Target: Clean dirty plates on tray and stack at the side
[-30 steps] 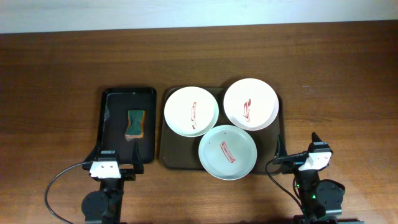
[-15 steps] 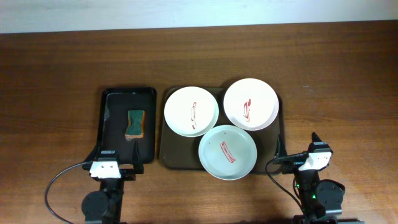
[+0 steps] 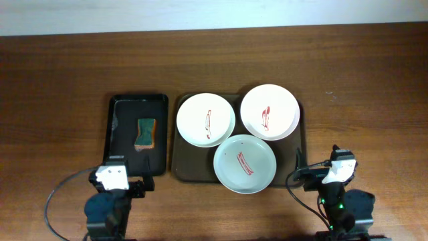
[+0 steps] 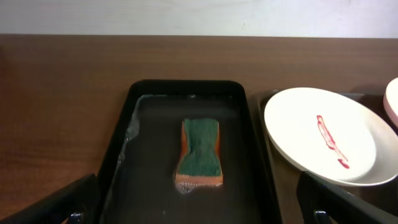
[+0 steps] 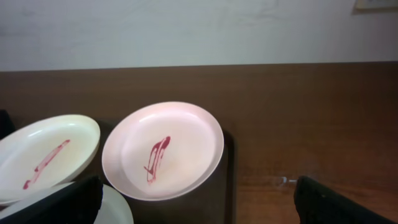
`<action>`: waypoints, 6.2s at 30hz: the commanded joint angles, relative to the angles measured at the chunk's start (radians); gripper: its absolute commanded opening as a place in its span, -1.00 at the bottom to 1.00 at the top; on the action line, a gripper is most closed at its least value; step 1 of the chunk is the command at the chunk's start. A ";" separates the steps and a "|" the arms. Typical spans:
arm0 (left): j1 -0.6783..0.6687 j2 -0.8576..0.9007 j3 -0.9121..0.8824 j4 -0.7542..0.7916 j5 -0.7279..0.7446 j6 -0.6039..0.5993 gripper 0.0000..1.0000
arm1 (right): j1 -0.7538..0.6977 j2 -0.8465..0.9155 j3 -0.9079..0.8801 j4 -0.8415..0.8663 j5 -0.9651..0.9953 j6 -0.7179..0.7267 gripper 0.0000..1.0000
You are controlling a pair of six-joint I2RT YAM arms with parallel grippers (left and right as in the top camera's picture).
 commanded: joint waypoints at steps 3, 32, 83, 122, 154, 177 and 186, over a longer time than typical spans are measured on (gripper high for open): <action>-0.004 0.261 0.253 -0.114 0.011 -0.013 0.99 | 0.004 0.275 0.265 -0.128 -0.008 0.013 0.97; -0.004 1.508 0.937 -0.365 0.119 -0.013 0.24 | 0.005 1.329 0.838 -0.726 -0.279 0.001 0.18; -0.005 1.451 0.929 -0.434 0.203 -0.043 -1.00 | 0.178 1.652 0.800 -0.539 -0.272 0.154 -0.80; -0.176 1.556 0.917 -0.383 0.238 -0.039 -1.00 | 0.206 1.652 0.800 -0.536 -0.279 0.187 -0.84; -0.739 1.694 1.002 -0.262 0.466 -1.132 -1.00 | 0.207 1.652 0.800 -0.535 -0.278 0.186 -0.84; -0.681 1.719 1.068 -0.253 0.127 -0.503 -1.00 | 0.207 1.652 0.800 -0.539 -0.278 0.186 -0.84; -0.727 1.771 1.102 -0.150 0.169 -0.349 -1.00 | 0.207 1.652 0.800 -0.543 -0.278 0.186 -0.83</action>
